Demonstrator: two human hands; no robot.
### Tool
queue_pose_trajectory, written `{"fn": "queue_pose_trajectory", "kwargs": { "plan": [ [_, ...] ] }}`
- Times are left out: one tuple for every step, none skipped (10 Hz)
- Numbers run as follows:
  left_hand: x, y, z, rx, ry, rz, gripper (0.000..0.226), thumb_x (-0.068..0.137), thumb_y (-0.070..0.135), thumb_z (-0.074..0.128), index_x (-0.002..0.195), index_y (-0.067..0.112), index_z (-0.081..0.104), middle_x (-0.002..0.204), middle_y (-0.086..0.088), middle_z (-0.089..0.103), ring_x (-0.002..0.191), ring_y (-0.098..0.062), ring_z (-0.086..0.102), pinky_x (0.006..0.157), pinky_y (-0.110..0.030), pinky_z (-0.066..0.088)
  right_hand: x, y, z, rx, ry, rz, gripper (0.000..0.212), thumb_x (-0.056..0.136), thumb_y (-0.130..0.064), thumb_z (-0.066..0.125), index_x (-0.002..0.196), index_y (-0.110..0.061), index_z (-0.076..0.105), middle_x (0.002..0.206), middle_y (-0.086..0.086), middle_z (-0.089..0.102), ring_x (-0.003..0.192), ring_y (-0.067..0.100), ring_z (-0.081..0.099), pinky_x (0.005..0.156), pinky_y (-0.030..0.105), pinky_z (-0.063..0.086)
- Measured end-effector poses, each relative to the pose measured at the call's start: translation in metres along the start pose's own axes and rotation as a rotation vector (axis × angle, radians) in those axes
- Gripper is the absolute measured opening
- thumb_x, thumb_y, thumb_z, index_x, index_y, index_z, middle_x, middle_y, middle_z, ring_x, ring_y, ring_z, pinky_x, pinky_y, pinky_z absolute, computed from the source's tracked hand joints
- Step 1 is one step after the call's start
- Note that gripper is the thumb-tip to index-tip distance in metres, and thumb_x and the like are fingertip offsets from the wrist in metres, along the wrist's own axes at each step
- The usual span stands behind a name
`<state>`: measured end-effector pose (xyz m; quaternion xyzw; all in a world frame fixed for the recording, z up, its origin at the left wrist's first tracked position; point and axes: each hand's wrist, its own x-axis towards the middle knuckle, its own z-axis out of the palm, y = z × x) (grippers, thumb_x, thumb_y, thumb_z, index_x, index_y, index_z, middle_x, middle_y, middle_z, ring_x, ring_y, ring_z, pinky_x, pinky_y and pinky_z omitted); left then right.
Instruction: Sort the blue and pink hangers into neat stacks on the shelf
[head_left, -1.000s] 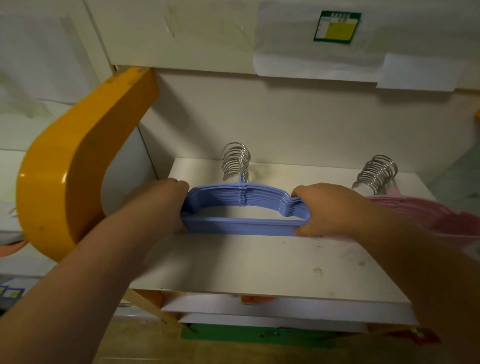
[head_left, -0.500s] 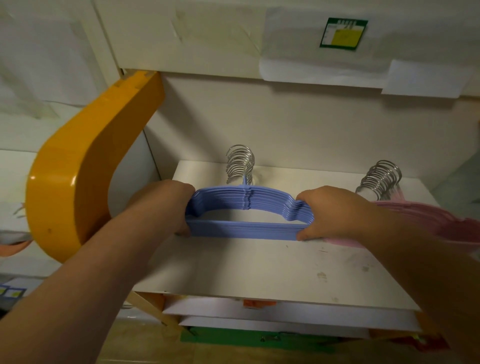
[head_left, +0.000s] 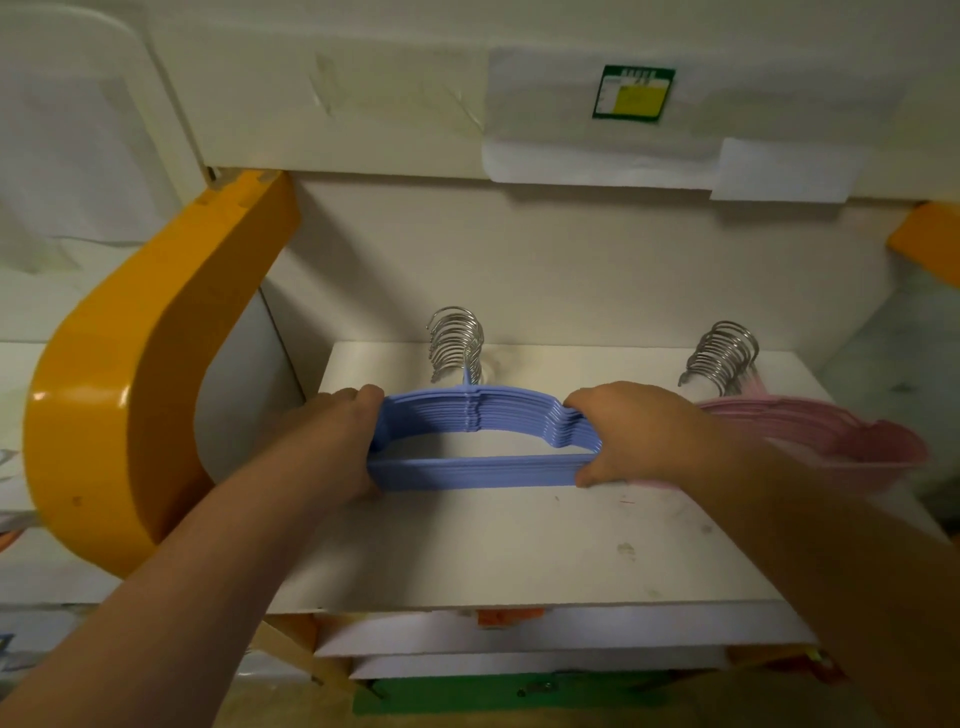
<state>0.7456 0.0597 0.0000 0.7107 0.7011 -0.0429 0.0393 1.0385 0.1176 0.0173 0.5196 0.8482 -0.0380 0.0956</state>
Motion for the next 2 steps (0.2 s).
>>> {"fn": "queue_pose_trajectory", "kwargs": {
  "plan": [
    [-0.005,-0.004,0.001,0.032,0.014,-0.002,0.11,0.063,0.054,0.079,0.148,0.026,0.015,0.14,-0.004,0.043,0.123,-0.026,0.045,0.097,-0.038,0.042,-0.011,0.007,-0.004,0.098,0.029,0.013,0.094,0.059,-0.062,0.077,0.14,-0.031,0.039,0.134,-0.009,0.052,0.115,0.016,0.054,0.093,0.035,0.047],
    [-0.021,0.004,-0.006,0.076,0.037,-0.006,0.118,0.07,0.059,0.073,0.153,0.025,-0.003,0.156,-0.006,0.019,0.139,-0.029,0.023,0.112,-0.041,0.024,-0.033,0.019,-0.005,0.3,0.159,0.001,0.09,0.067,-0.06,0.075,0.143,-0.029,0.038,0.143,-0.013,0.043,0.127,0.008,0.045,0.106,0.028,0.038]
  ]
}}
